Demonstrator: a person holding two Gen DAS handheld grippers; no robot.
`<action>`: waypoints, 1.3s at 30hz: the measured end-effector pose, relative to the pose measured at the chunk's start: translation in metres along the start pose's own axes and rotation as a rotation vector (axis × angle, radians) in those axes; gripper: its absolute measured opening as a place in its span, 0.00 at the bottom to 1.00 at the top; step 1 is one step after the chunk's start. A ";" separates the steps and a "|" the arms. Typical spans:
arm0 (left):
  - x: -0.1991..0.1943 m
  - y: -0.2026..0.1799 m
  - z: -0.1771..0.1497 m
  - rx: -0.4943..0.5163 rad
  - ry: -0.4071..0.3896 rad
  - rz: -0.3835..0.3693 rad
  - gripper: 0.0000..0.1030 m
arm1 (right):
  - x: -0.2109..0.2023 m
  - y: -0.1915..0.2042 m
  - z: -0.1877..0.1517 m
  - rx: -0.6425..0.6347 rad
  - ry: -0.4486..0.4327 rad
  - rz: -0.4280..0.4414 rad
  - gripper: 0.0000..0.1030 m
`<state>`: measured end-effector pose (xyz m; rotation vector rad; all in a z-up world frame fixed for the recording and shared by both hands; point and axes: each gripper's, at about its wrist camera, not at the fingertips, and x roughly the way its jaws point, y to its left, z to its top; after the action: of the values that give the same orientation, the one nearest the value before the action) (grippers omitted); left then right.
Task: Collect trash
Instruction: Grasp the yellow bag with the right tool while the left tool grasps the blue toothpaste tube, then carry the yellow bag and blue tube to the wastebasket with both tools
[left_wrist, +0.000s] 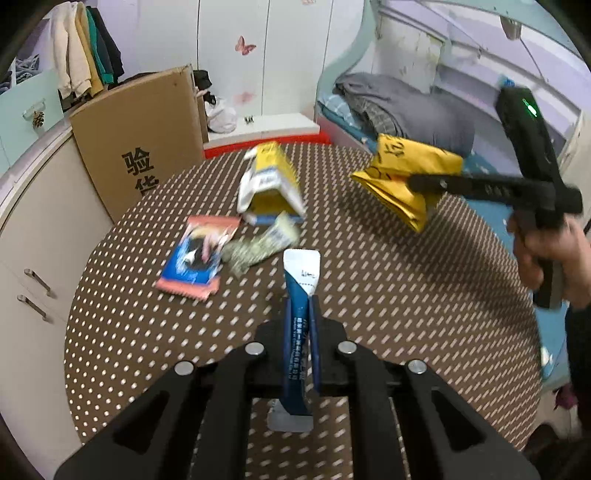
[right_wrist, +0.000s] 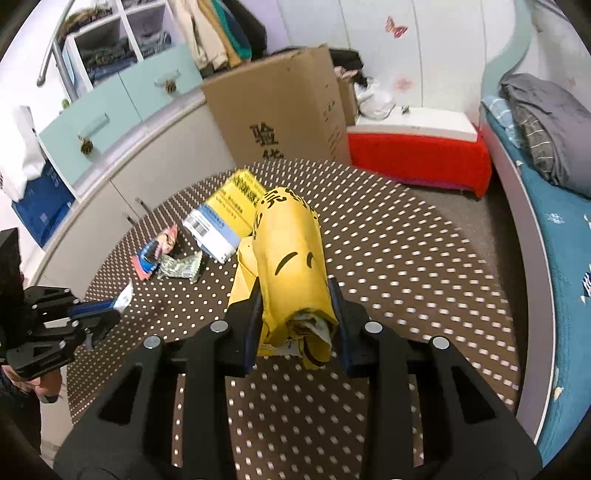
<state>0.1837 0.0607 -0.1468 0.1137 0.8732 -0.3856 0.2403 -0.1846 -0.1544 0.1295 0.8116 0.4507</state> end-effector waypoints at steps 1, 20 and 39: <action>0.000 -0.005 0.005 -0.004 -0.009 -0.003 0.08 | -0.006 -0.003 0.001 0.007 -0.013 0.000 0.32; 0.029 -0.166 0.104 0.016 -0.123 -0.127 0.08 | -0.120 -0.205 -0.074 0.342 -0.132 -0.241 0.32; 0.115 -0.287 0.130 0.112 -0.022 -0.233 0.08 | 0.001 -0.350 -0.231 0.748 0.127 -0.251 0.71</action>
<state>0.2364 -0.2702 -0.1347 0.1111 0.8460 -0.6527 0.1919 -0.5115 -0.4117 0.6888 1.0770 -0.1018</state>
